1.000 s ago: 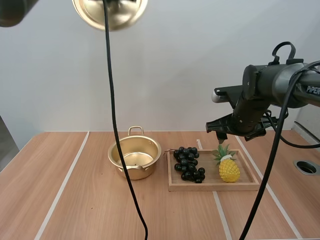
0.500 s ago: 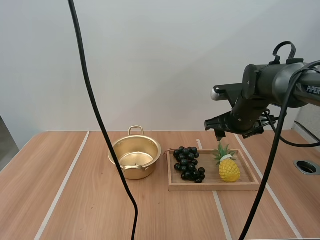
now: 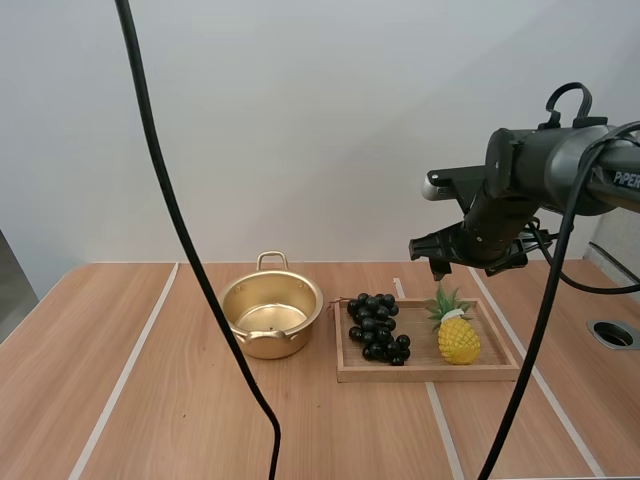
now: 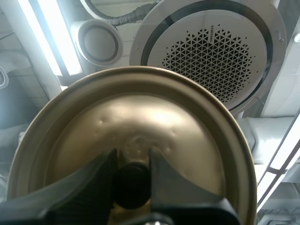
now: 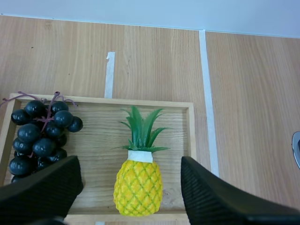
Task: Open the pot, put the pineapple inside, and close it
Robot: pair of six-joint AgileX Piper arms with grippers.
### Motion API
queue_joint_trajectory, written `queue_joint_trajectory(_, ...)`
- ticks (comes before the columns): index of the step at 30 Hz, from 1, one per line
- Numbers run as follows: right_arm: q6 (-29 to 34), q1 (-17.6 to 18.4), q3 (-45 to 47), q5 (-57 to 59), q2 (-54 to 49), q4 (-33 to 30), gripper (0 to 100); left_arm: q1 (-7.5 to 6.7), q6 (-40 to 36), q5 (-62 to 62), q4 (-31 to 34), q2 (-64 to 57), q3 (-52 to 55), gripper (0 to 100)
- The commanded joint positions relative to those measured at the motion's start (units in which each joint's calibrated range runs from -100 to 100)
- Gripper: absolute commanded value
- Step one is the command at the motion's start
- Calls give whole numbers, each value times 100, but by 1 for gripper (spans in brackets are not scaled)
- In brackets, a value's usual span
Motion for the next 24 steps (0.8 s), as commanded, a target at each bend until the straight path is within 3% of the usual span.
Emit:
queue_joint_trajectory(1,-43,-21,20,-197,-33,15,100,3,-292,-57,194,-8,-39,0)
queue_joint_trajectory(15,-7,-21,20,-95,1486,-5,100,3,-314,-112,484,-8,-39,0)
queue_joint_trajectory(24,-5,-21,20,-686,1894,-215,100,3,-314,-112,484,-8,-39,0)
